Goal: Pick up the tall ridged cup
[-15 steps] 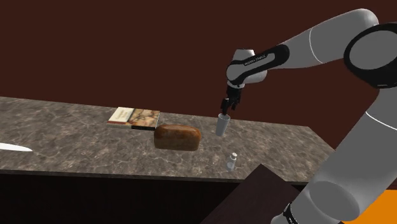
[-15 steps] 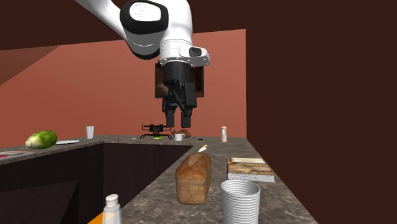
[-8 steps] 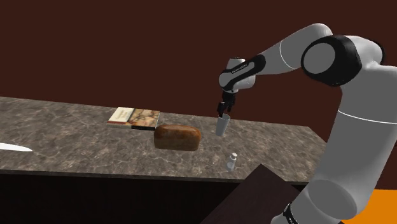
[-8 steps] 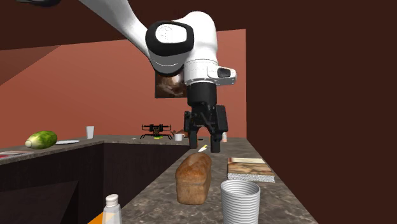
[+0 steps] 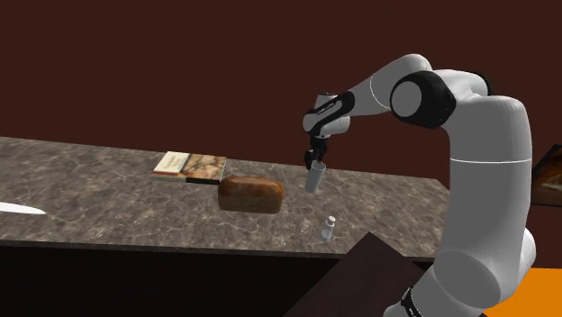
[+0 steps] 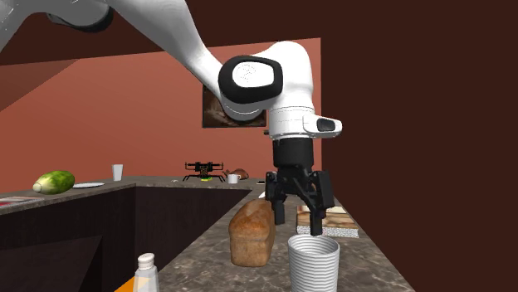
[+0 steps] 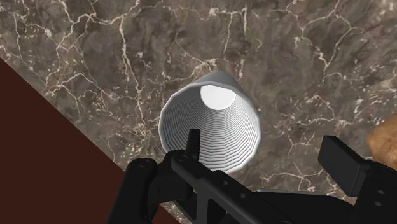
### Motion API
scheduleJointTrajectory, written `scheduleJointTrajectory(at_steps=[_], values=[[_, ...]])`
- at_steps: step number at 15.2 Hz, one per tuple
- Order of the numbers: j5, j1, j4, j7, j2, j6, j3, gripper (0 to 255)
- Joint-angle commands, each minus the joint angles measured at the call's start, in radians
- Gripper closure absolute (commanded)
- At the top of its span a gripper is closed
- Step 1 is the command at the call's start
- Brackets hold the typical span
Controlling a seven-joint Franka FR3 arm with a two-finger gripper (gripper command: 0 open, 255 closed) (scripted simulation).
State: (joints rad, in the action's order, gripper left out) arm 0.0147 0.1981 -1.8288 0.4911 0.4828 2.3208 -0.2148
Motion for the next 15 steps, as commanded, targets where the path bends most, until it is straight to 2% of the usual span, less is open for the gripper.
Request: scheduleJointTrajectory(at_steps=[1, 6, 7, 15], values=[[0.003, 0.002, 0.0, 0.001, 0.018, 0.019, 0.002, 0], [0.009, 0.005, -0.005, 0.002, 0.05, 0.054, 0.007, 0], [0.009, 0.005, -0.004, 0.002, 0.049, 0.053, 0.007, 255], [0.009, 0.006, -0.003, 0.003, 0.05, 0.053, 0.007, 255]])
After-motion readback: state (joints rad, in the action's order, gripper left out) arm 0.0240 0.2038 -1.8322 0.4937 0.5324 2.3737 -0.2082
